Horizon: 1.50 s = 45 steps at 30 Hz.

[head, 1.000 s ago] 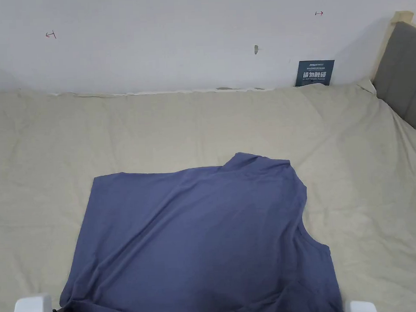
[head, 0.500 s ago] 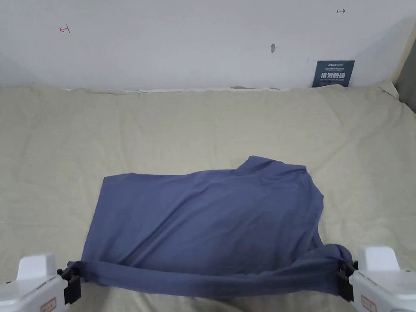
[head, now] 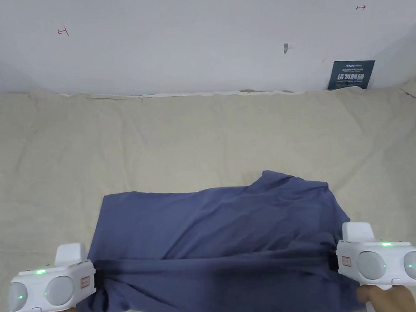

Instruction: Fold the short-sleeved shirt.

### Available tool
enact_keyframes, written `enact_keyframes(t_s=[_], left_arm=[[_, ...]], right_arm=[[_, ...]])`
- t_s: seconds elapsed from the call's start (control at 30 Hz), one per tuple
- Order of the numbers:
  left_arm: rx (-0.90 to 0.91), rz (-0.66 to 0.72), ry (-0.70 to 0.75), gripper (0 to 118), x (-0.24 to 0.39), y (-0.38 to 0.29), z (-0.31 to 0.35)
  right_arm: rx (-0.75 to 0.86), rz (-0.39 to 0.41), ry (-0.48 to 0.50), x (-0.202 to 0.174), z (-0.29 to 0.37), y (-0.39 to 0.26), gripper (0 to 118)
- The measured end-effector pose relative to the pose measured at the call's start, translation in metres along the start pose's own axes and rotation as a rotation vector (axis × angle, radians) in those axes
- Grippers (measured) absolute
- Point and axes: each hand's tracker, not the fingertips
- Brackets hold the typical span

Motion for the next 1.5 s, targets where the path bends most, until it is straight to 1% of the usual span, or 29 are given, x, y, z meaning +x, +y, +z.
enact_keyframes(t_s=[0.07, 0.13, 0.17, 0.2, 0.23, 0.27, 0.3, 0.33, 0.37, 0.43, 0.47, 0.6, 0.67, 0.73, 0.77, 0.8, 0.83, 0.87, 0.9, 0.97, 1.0, 1.03, 1.07, 1.13, 1.2, 1.27, 1.37, 1.5], left_arm=[[-0.056, 0.010, -0.003, 6, 0.002, -0.001, -0.013], [-0.017, 0.031, 0.005, 8, 0.003, -0.002, -0.010], [-0.015, 0.034, 0.006, 14, 0.001, -0.002, -0.007], [-0.015, 0.031, 0.008, 22, 0.001, -0.001, -0.004], [-0.013, 0.026, 0.015, 38, 0.001, 0.000, 0.000], [-0.004, 0.026, 0.026, 73, 0.001, 0.002, 0.006], [0.018, 0.035, 0.023, 96, 0.002, 0.001, 0.021], [0.073, 0.061, -0.003, 112, 0.001, 0.002, 0.033], [0.132, 0.082, -0.029, 118, 0.002, 0.002, 0.049], [0.257, 0.115, -0.074, 116, 0.004, 0.000, 0.083], [0.291, 0.115, -0.089, 116, 0.005, 0.000, 0.098], [0.450, 0.054, -0.104, 116, 0.019, -0.007, 0.162], [0.541, 0.016, -0.092, 116, 0.027, -0.017, 0.190], [0.620, -0.033, -0.077, 112, 0.037, -0.032, 0.212], [0.652, -0.053, -0.073, 105, 0.041, -0.039, 0.220], [0.689, -0.071, -0.069, 97, 0.045, -0.048, 0.227], [0.722, -0.083, -0.058, 87, 0.050, -0.058, 0.232], [0.740, -0.097, -0.054, 74, 0.053, -0.066, 0.237], [0.743, -0.108, -0.054, 74, 0.057, -0.074, 0.240], [0.751, -0.110, -0.071, 64, 0.061, -0.088, 0.242], [0.756, -0.111, -0.086, 42, 0.063, -0.095, 0.244], [0.754, -0.112, -0.083, 10, 0.065, -0.100, 0.244], [0.749, -0.117, -0.073, 0, 0.068, -0.102, 0.244], [0.713, -0.140, -0.100, 0, 0.065, -0.101, 0.244], [0.699, -0.144, -0.081, 0, 0.064, -0.099, 0.242], [0.647, -0.122, -0.072, 0, 0.059, -0.092, 0.234], [0.508, -0.073, -0.097, 0, 0.045, -0.073, 0.214], [0.292, -0.005, -0.135, 0, 0.020, -0.045, 0.157]], right_arm=[[-0.031, -0.002, -0.024, -0.001, -0.016, -0.006, 8], [-0.052, -0.028, -0.010, -0.004, -0.022, -0.015, 8], [-0.004, -0.043, -0.018, -0.005, -0.013, -0.019, 15], [0.007, -0.041, -0.027, -0.006, -0.004, -0.021, 23], [0.000, -0.039, -0.027, -0.007, 0.002, -0.020, 39], [-0.006, -0.038, -0.033, -0.006, 0.009, -0.020, 69], [0.017, -0.050, -0.025, -0.004, 0.021, -0.022, 88], [0.078, -0.069, -0.004, -0.001, 0.034, -0.023, 104], [0.145, -0.078, 0.008, 0.002, 0.048, -0.023, 112], [0.253, -0.083, 0.037, 0.005, 0.085, -0.025, 111], [0.285, -0.081, 0.045, 0.006, 0.102, -0.027, 111], [0.478, -0.084, 0.079, 0.017, 0.169, -0.042, 112], [0.560, -0.076, 0.077, 0.013, 0.203, -0.053, 112], [0.635, -0.068, 0.064, 0.012, 0.229, -0.069, 111], [0.659, -0.065, 0.062, 0.009, 0.239, -0.075, 107], [0.683, -0.053, 0.061, 0.008, 0.249, -0.083, 100], [0.706, -0.046, 0.054, 0.007, 0.258, -0.092, 88], [0.730, -0.033, 0.051, 0.004, 0.261, -0.098, 68], [0.754, -0.013, 0.037, 0.001, 0.266, -0.105, 62], [0.774, 0.009, 0.006, -0.005, 0.273, -0.118, 47], [0.778, 0.013, 0.005, -0.008, 0.275, -0.123, 25], [0.782, 0.012, 0.011, -0.009, 0.273, -0.124, 5], [0.788, 0.012, 0.012, -0.010, 0.274, -0.128, 1], [0.786, 0.020, 0.015, -0.011, 0.276, -0.128, 1], [0.783, 0.019, 0.017, -0.010, 0.272, -0.127, 1], [0.780, 0.011, 0.027, -0.009, 0.272, -0.123, 1], [0.775, 0.001, 0.032, -0.011, 0.271, -0.120, 1], [0.758, 0.007, 0.018, -0.012, 0.261, -0.111, 1]])
